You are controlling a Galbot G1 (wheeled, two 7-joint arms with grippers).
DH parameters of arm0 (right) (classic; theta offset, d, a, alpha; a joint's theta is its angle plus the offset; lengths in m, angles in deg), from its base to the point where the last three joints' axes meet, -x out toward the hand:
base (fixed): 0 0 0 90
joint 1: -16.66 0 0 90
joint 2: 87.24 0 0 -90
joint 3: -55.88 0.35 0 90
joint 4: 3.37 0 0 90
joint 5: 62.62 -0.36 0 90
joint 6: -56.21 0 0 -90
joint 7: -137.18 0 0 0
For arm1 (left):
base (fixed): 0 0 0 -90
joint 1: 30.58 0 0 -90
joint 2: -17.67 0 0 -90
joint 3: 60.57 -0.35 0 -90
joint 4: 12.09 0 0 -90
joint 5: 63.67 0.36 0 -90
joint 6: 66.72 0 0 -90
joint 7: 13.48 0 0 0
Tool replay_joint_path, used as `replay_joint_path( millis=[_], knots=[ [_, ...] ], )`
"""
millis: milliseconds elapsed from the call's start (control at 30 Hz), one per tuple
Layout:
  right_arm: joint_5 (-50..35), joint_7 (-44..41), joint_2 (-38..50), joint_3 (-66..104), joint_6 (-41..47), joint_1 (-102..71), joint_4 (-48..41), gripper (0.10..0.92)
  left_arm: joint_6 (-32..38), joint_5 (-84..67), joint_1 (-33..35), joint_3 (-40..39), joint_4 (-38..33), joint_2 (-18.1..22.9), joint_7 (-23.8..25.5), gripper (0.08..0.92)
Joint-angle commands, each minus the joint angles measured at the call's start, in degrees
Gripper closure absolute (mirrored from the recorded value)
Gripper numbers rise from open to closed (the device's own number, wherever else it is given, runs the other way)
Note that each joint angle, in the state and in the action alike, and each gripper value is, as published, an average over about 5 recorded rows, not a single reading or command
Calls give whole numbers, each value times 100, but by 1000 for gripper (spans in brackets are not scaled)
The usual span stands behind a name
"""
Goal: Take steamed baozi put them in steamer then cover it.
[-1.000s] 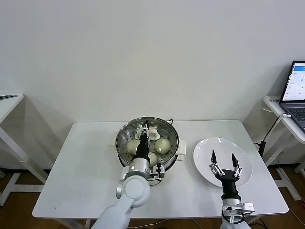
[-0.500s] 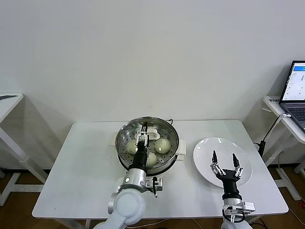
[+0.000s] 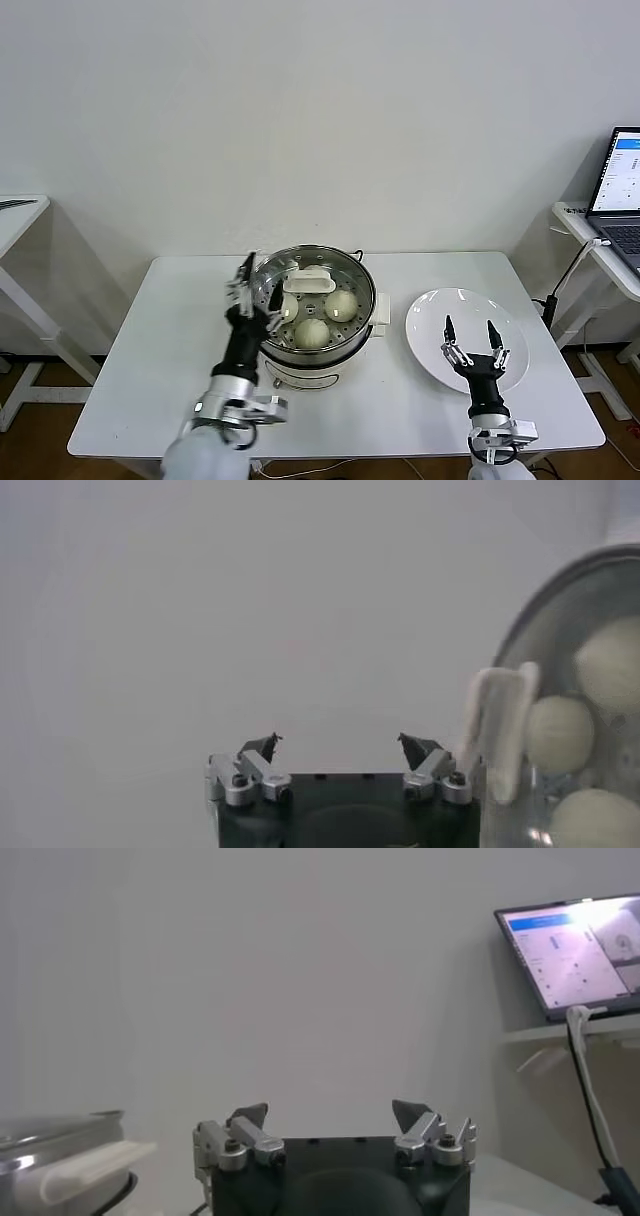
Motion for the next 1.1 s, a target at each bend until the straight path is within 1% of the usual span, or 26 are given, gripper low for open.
replay_joint_path(
  millis=[33,167,433,1100],
  knots=[
    [92,27,49,27,746,-81,764,203,2131,-4511,1226,2536,420,518,-404,177],
    [175,47,63,26,820,-99,939,203,2316,-4497,1327,2502,554,564,-271,177],
    [173,71,130,-31,856,-119,1035,203,2229,-4402,1381,2330,340,743,-244,177],
    [207,53,139,-26,972,-308,1282,203,2243,-4323,1497,2300,235,704,-212,177]
  ],
)
